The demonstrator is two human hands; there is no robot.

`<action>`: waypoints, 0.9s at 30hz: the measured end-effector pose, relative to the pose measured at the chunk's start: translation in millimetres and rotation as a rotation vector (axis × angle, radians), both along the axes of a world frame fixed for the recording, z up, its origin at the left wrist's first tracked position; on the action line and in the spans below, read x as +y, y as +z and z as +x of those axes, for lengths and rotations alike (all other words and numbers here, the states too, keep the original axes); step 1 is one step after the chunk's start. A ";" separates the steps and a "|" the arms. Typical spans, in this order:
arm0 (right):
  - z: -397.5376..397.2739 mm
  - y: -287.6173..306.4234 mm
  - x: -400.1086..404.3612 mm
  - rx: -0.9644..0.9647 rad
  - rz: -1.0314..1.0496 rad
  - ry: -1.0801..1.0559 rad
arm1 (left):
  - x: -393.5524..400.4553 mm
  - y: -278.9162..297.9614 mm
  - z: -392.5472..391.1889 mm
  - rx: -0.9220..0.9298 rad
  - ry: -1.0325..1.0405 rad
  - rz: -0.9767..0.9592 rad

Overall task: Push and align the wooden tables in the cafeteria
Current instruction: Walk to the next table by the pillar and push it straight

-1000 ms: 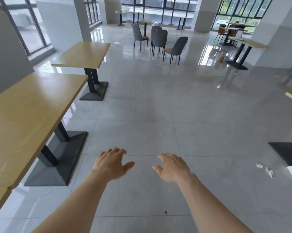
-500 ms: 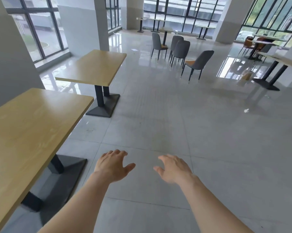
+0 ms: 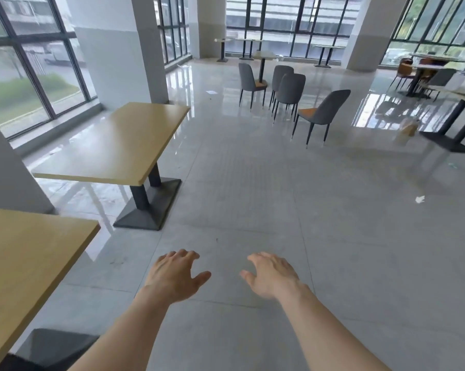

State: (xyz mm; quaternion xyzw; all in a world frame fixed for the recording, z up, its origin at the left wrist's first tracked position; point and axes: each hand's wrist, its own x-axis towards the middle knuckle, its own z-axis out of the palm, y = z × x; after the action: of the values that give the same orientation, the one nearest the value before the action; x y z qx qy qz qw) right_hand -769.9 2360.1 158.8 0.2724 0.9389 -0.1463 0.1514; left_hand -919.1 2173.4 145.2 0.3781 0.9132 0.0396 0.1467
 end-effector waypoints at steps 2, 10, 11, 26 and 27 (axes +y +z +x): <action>-36.6 8.2 52.1 0.008 0.013 0.000 | 49.8 9.4 -37.1 0.011 0.008 0.004; -181.0 9.6 209.0 -0.004 0.006 0.023 | 208.8 10.7 -179.6 0.020 0.015 0.032; -201.0 5.4 228.0 -0.006 0.009 0.030 | 226.7 6.2 -198.9 0.022 0.013 0.032; -561.4 12.6 495.3 -0.025 0.021 0.072 | 493.9 2.4 -546.4 -0.019 0.068 0.033; -581.8 11.6 513.6 -0.028 0.022 0.069 | 510.0 1.0 -568.3 -0.018 0.073 0.019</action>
State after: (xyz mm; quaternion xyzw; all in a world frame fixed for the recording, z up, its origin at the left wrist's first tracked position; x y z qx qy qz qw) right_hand -1351.7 2873.7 170.3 0.2432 0.9471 -0.1270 0.1663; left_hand -1487.4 2683.4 146.2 0.3456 0.9246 0.0569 0.1497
